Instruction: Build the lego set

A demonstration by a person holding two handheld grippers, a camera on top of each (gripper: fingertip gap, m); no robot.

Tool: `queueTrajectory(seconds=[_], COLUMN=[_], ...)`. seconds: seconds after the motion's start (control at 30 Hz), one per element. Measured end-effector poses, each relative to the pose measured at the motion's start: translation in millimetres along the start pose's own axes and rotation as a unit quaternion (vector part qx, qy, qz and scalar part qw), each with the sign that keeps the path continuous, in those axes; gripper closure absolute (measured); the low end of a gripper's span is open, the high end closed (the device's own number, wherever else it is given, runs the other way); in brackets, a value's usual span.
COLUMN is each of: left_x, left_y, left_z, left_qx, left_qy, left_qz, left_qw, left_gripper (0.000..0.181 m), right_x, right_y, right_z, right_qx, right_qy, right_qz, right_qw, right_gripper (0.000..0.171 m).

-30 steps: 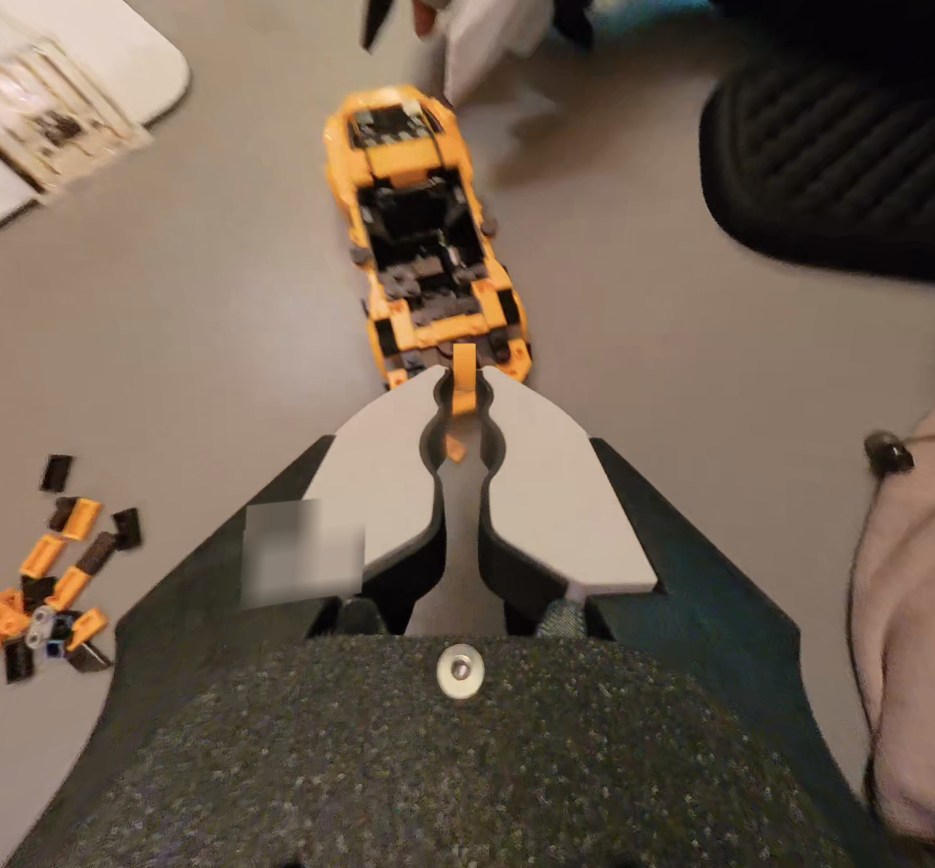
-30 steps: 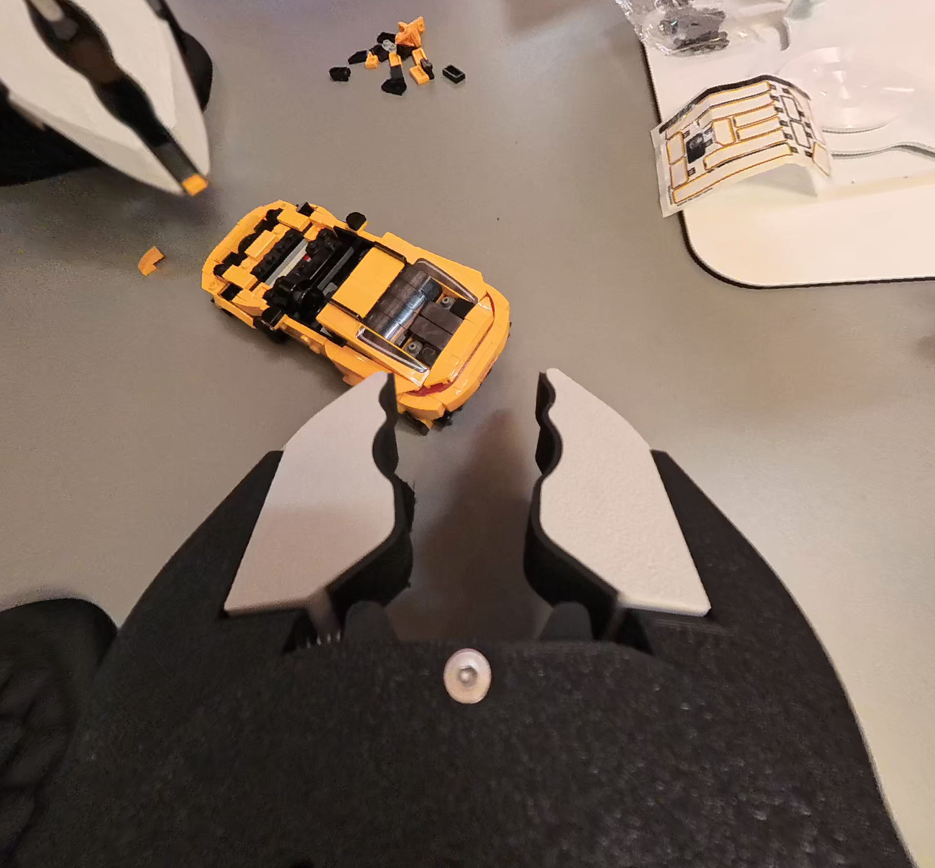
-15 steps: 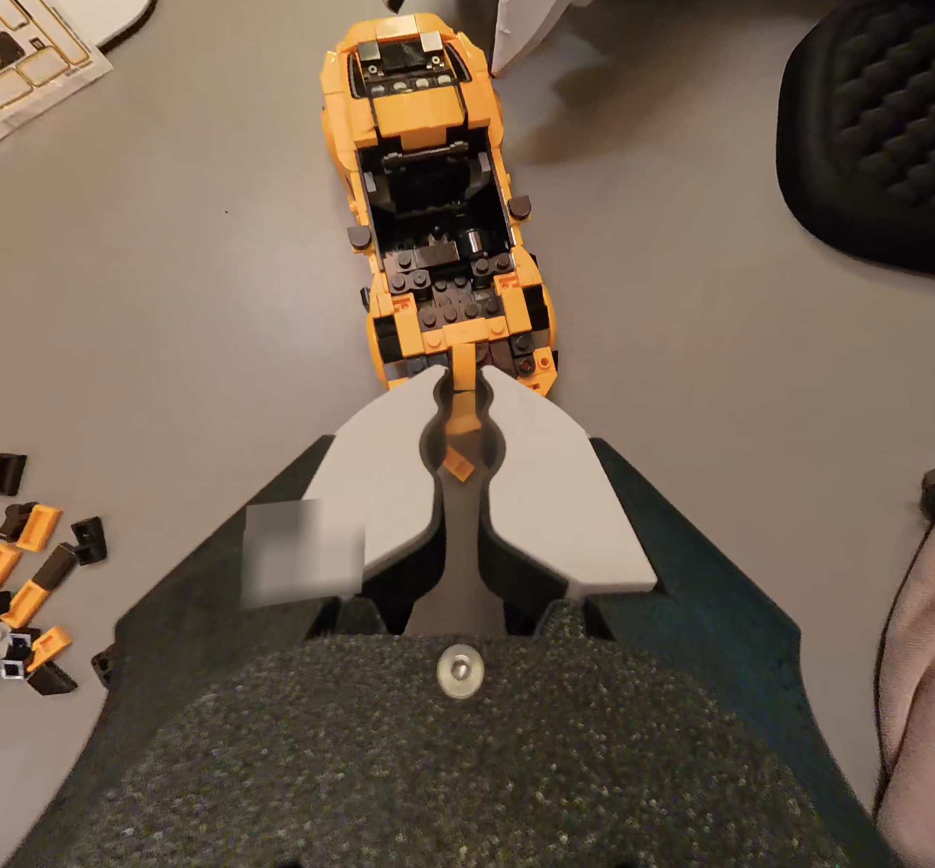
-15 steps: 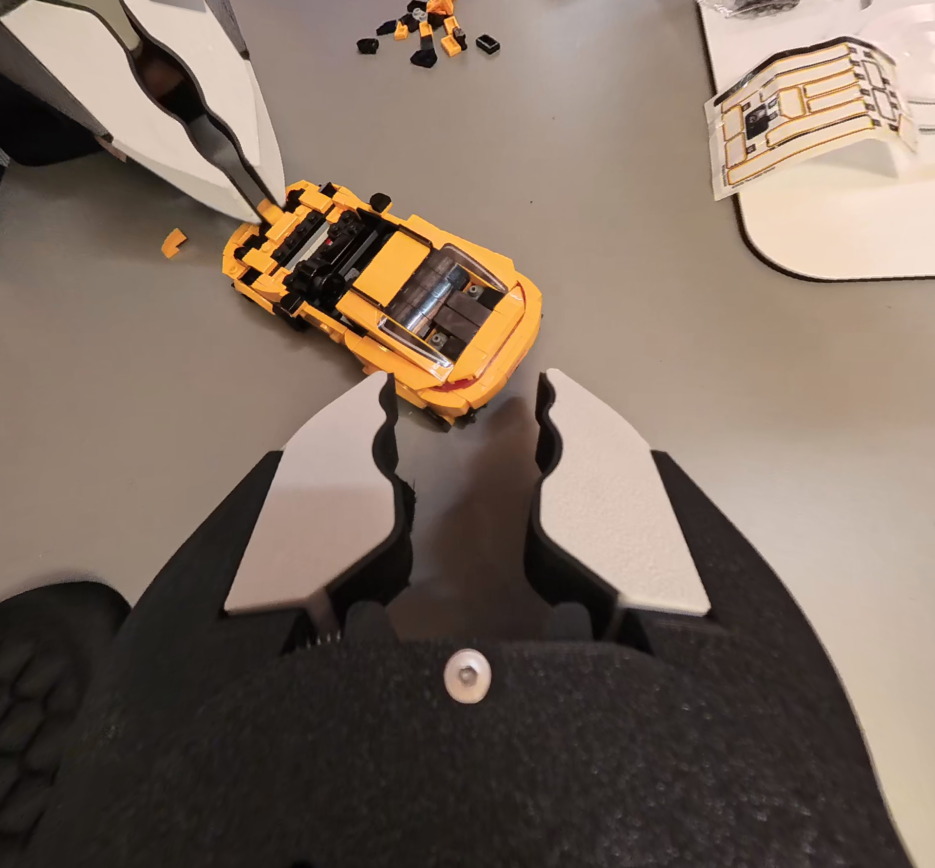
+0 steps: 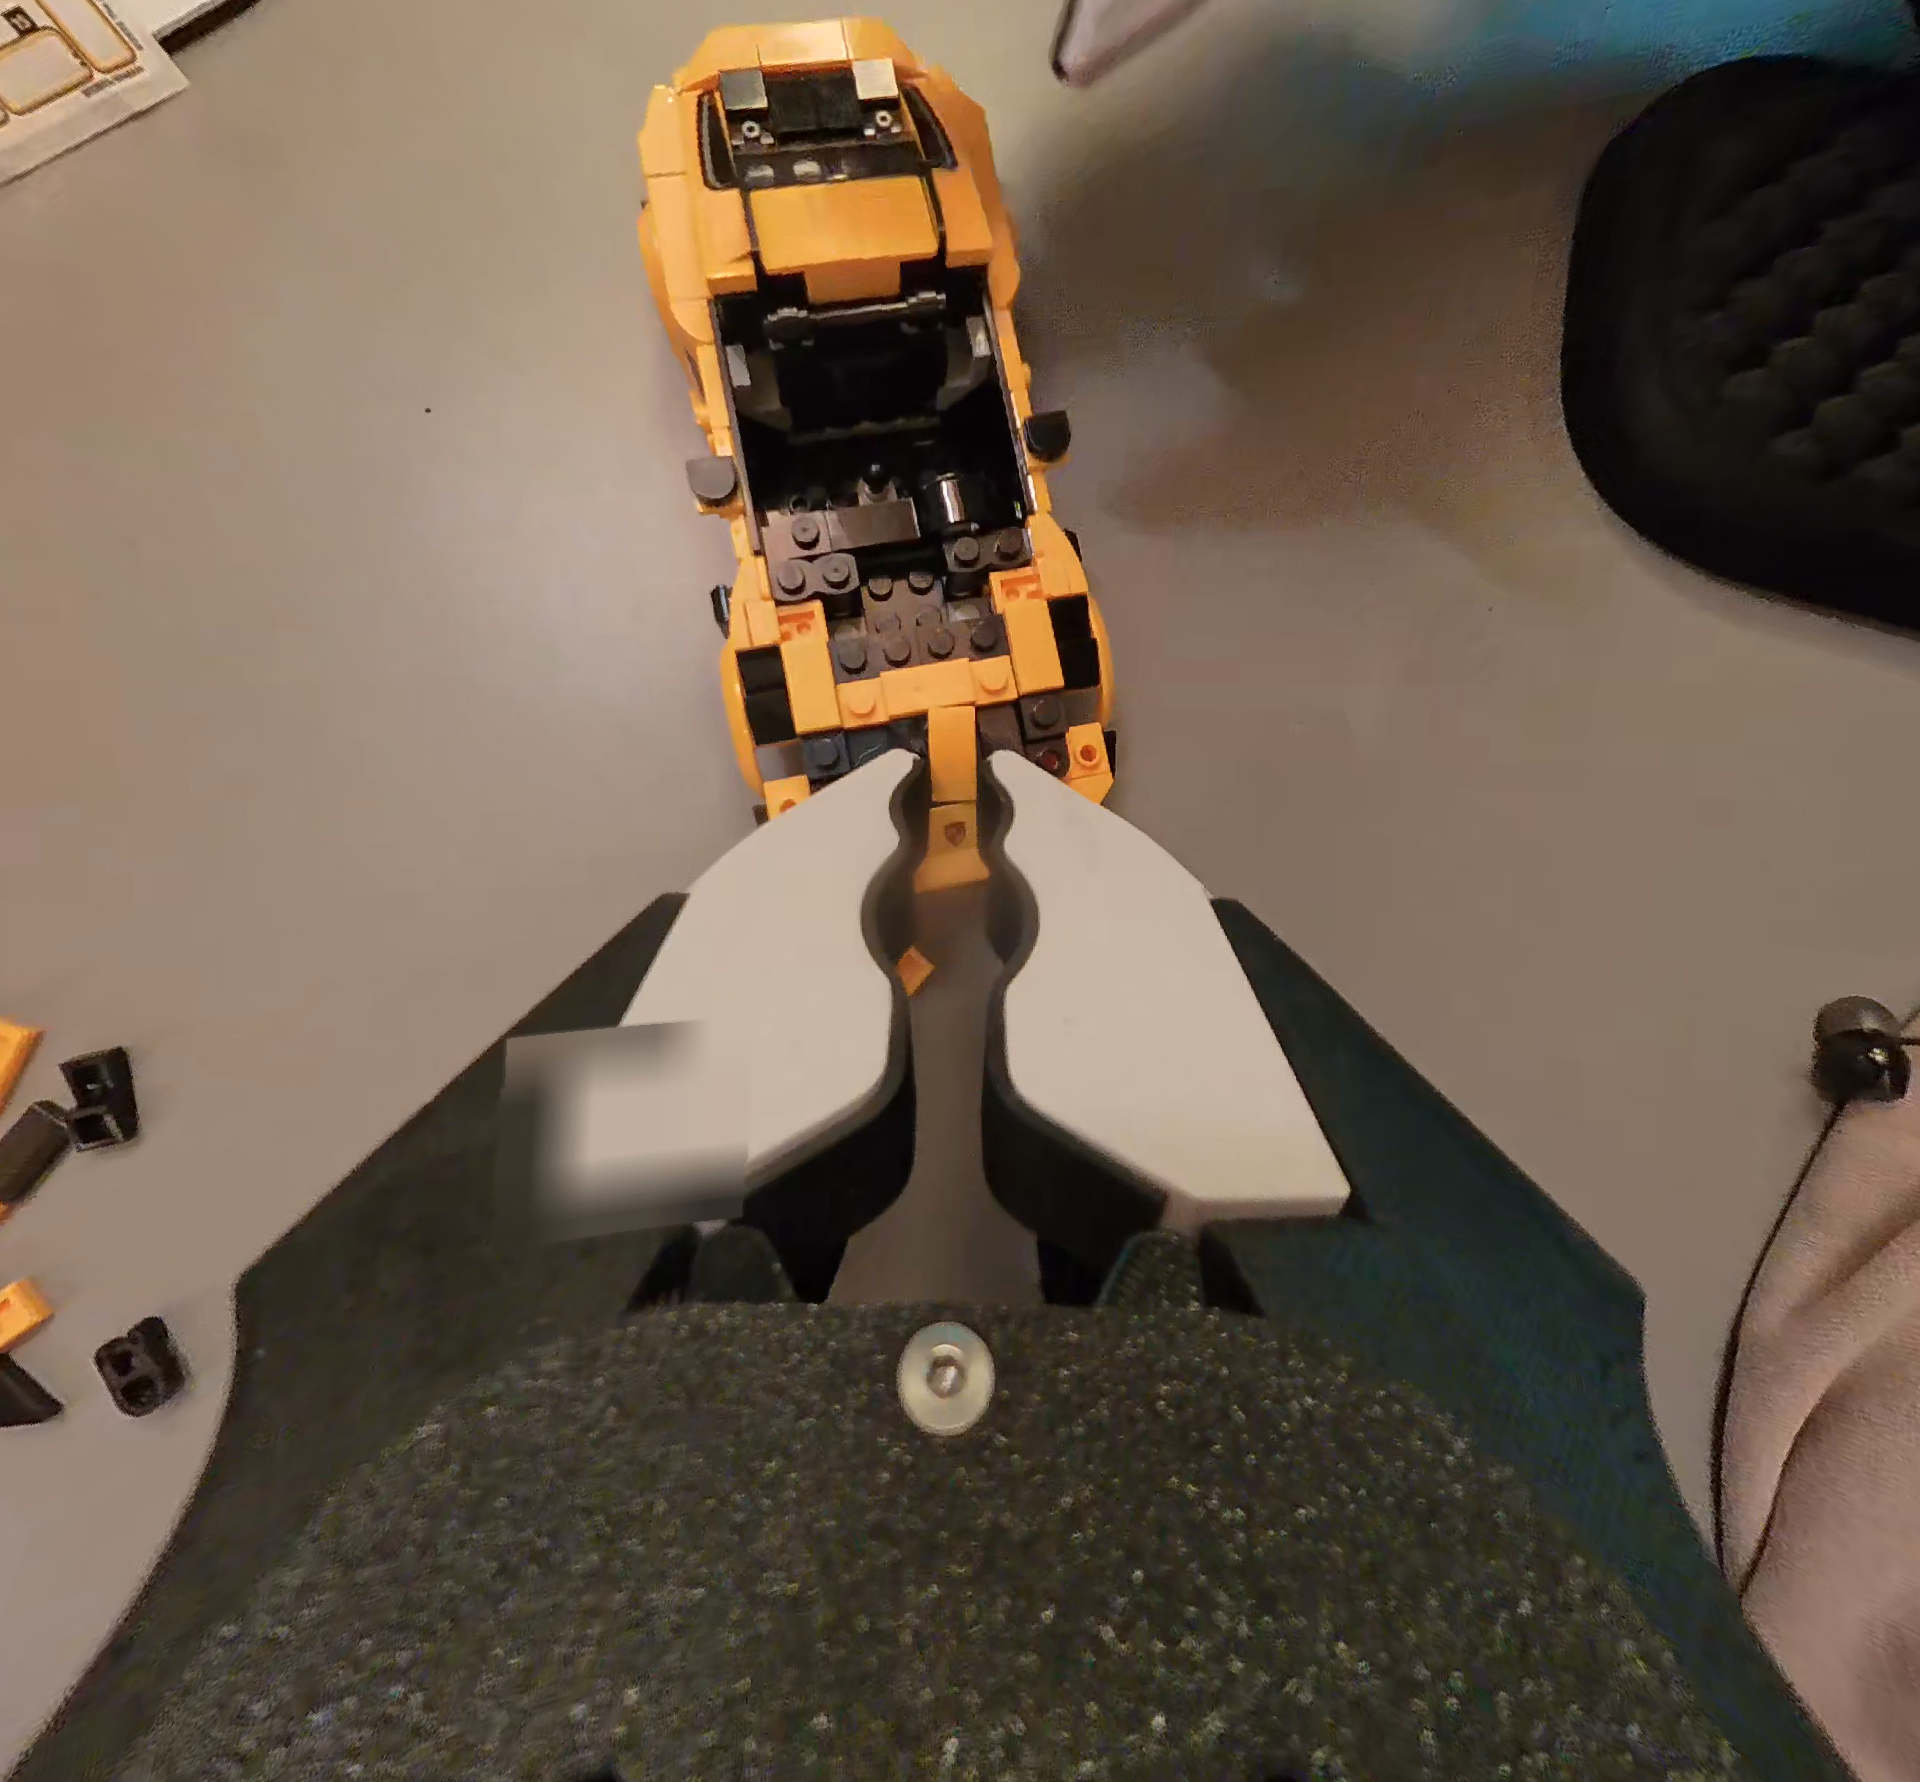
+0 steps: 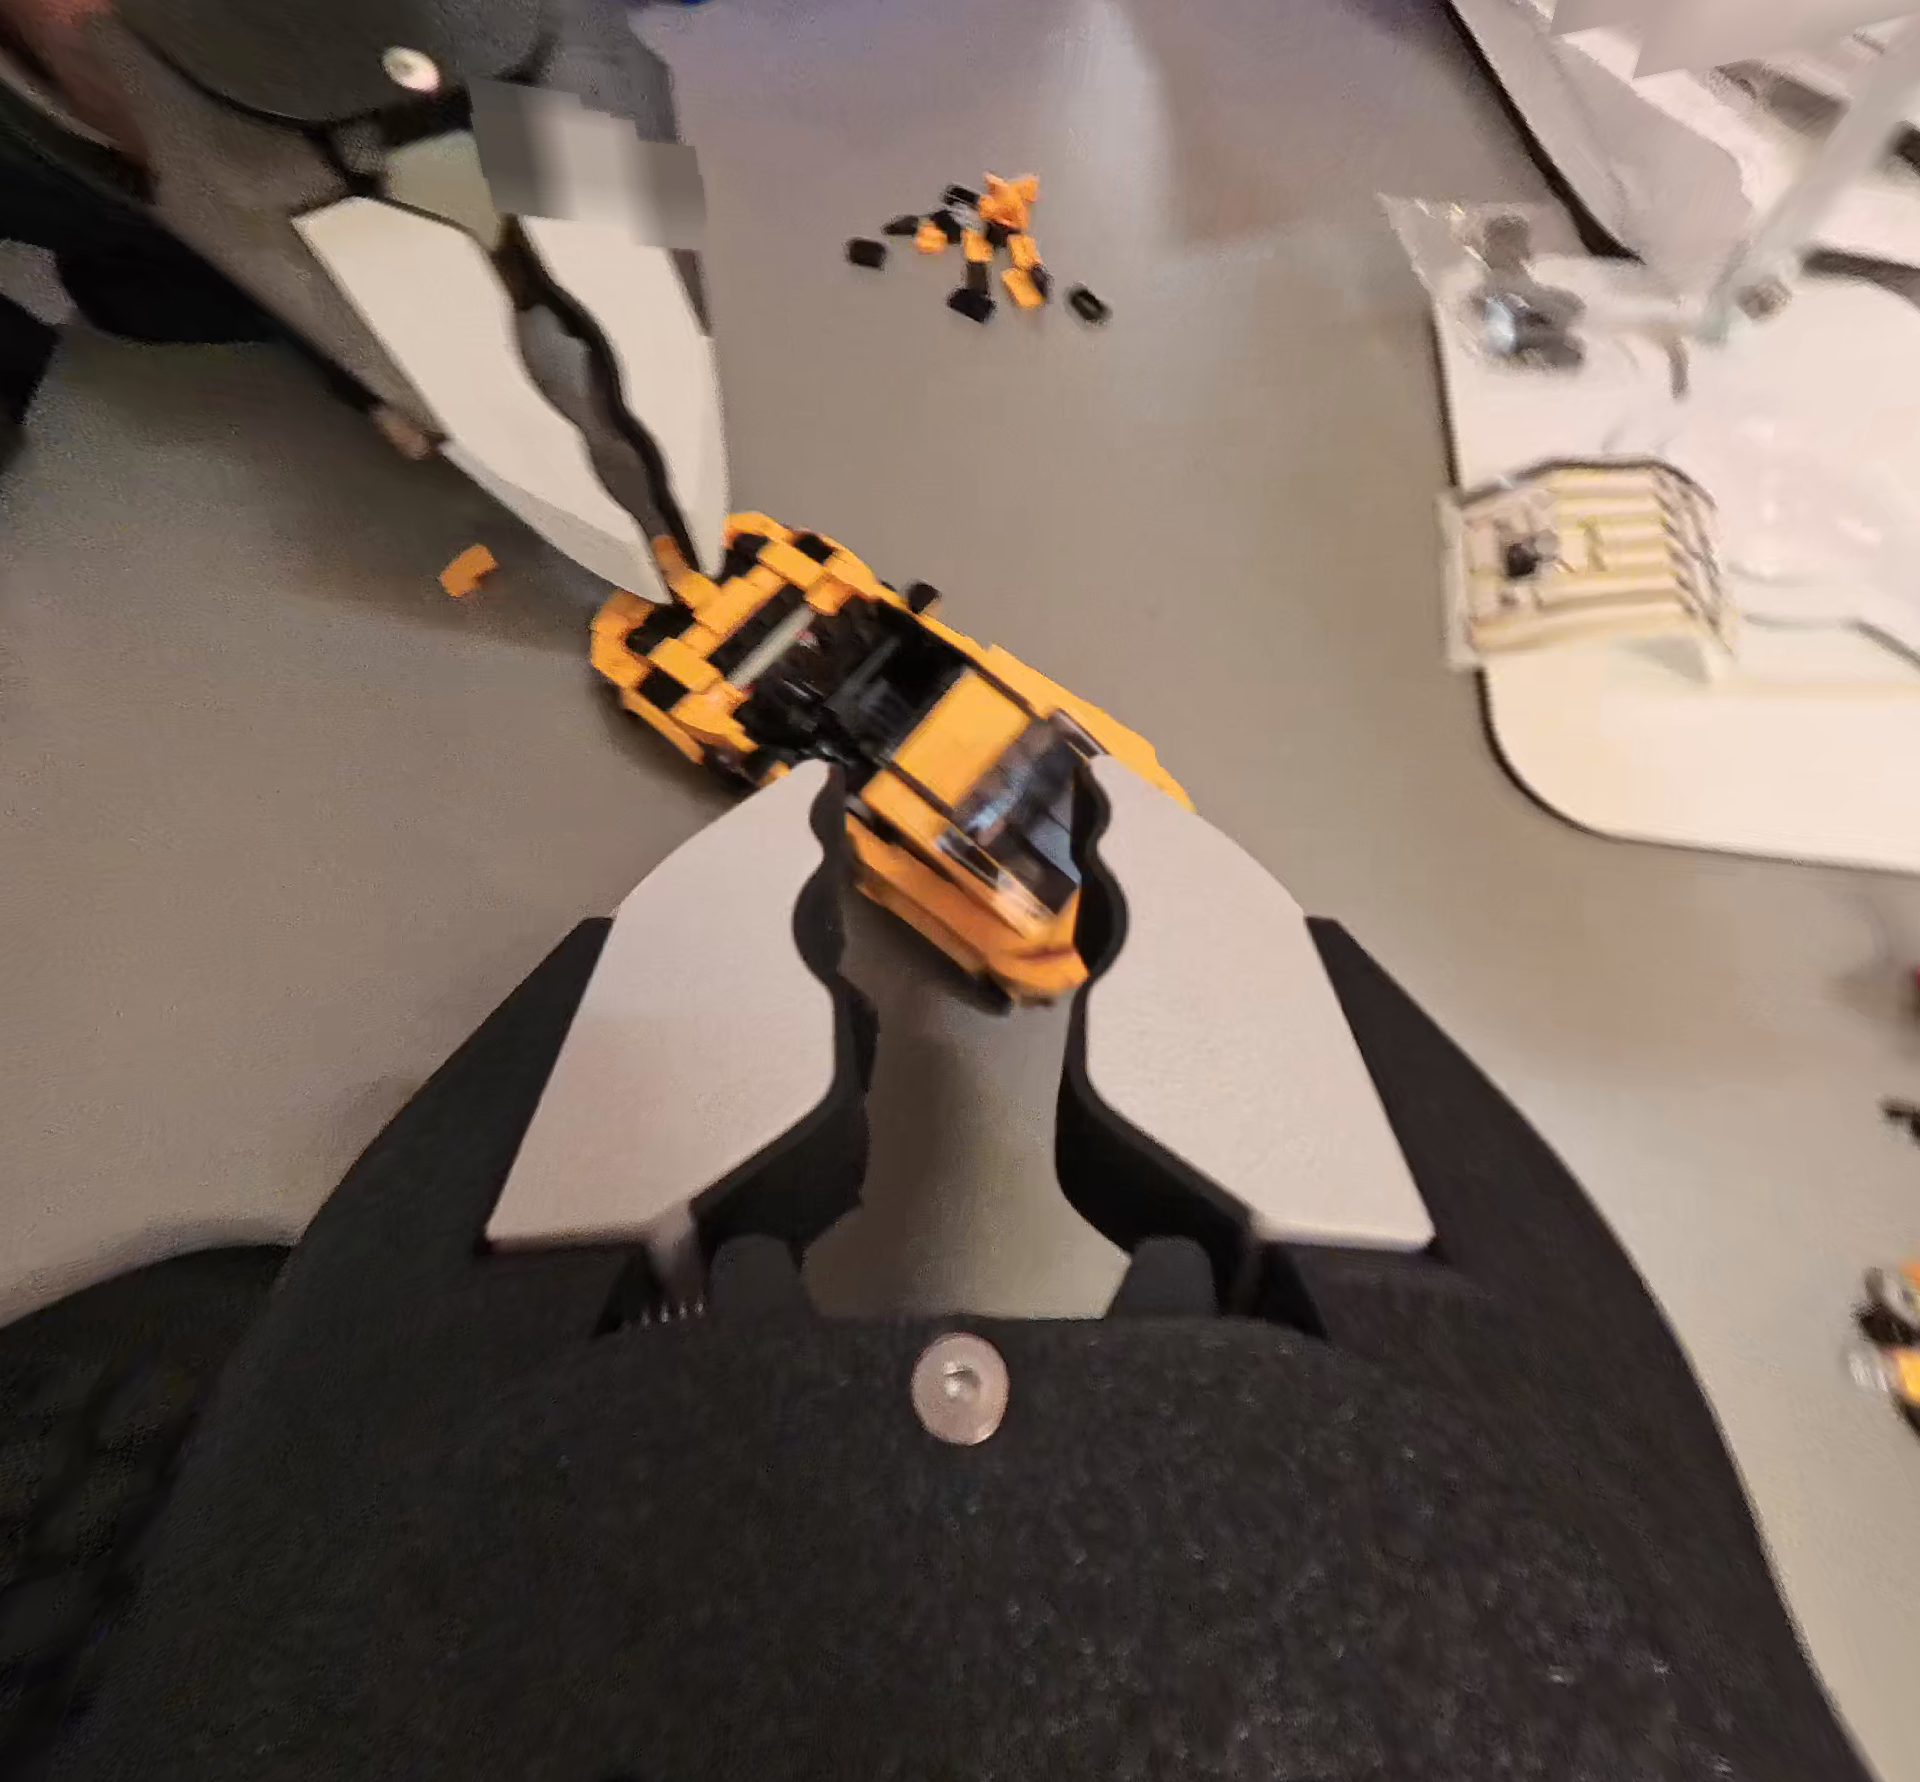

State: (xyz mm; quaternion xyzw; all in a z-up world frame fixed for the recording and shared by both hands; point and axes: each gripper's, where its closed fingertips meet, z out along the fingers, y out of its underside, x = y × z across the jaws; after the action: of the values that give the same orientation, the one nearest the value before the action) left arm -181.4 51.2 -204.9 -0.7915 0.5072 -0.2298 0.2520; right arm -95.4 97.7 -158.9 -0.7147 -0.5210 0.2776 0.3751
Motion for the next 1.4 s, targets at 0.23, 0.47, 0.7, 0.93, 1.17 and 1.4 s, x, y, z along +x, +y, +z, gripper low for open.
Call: queueTrajectory(seconds=[0.23,0.47,0.7,0.93,1.17,1.4], left_x=[-1.1,-0.5,0.9,0.3,0.1,-0.6], left_y=[0.5,2.9,1.8,1.8,1.4,0.8], left_z=[-1.2,-4.5,-6.9,-4.2,-2.8,-2.7], left_qx=[0.01,0.014,0.034,0.052,0.063,0.069], left_qy=[0.001,0.008,0.034,0.044,0.055,0.059], left_qz=[-0.009,0.01,0.051,0.045,0.029,0.021], left_qw=[1.0,1.0,0.998,0.997,0.996,0.996], left_gripper=[0.17,0.167,0.165,0.168,0.171,0.171], right_x=[-49.7,-63.4,-67.8,-69.1,-65.2,-64.6], right_y=[-18.1,-18.2,-9.4,-10.5,-6.8,-6.1], right_z=[27.2,47.6,68.5,77.2,81.0,81.7], right_qx=[-0.018,-0.054,-0.133,-0.167,-0.192,-0.213], right_qy=[-0.044,-0.035,-0.053,-0.087,-0.099,-0.114], right_qz=[-0.066,-0.115,-0.185,-0.196,-0.195,-0.194], right_qw=[0.997,0.991,0.972,0.962,0.957,0.951], right_gripper=[0.138,0.161,0.166,0.164,0.166,0.166])
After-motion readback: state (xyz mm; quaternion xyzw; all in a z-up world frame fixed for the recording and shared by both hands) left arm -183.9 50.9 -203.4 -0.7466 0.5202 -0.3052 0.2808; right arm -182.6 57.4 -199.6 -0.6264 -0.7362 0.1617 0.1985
